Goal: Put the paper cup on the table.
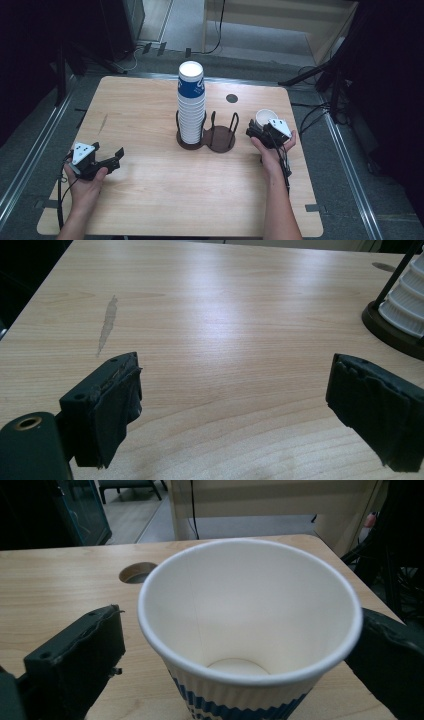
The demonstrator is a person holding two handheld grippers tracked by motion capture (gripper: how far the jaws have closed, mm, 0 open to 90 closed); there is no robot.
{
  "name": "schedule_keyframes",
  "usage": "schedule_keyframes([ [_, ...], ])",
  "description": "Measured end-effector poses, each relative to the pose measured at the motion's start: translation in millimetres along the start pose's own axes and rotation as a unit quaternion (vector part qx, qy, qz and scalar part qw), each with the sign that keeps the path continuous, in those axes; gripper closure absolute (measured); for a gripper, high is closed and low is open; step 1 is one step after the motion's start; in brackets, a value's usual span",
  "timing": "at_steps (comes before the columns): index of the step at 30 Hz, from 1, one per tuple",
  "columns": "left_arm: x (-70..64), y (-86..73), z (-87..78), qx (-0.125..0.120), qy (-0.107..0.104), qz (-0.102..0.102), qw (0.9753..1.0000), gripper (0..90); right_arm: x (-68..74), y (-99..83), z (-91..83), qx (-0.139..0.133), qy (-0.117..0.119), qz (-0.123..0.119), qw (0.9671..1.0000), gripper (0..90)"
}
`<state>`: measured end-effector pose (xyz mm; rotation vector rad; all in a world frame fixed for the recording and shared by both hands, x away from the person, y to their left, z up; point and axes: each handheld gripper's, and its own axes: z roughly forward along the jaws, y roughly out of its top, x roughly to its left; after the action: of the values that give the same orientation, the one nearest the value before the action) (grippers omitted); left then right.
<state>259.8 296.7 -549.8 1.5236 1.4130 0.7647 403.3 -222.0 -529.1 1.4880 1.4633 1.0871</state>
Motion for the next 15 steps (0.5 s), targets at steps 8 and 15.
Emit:
schedule_keyframes([
  [8, 0.0, 0.0, 0.0, 0.000, 0.000, 0.000, 1.0000, 8.4, 0.0, 12.4, -18.1, -0.014, 0.016, -0.011, 0.9997, 0.0],
  [15, -0.1, 0.0, 0.0, 0.000, 0.000, 0.000, 1.0000, 8.4, -1.7, 19.5, -38.5, -0.027, 0.028, -0.012, 0.9991, 0.0],
])
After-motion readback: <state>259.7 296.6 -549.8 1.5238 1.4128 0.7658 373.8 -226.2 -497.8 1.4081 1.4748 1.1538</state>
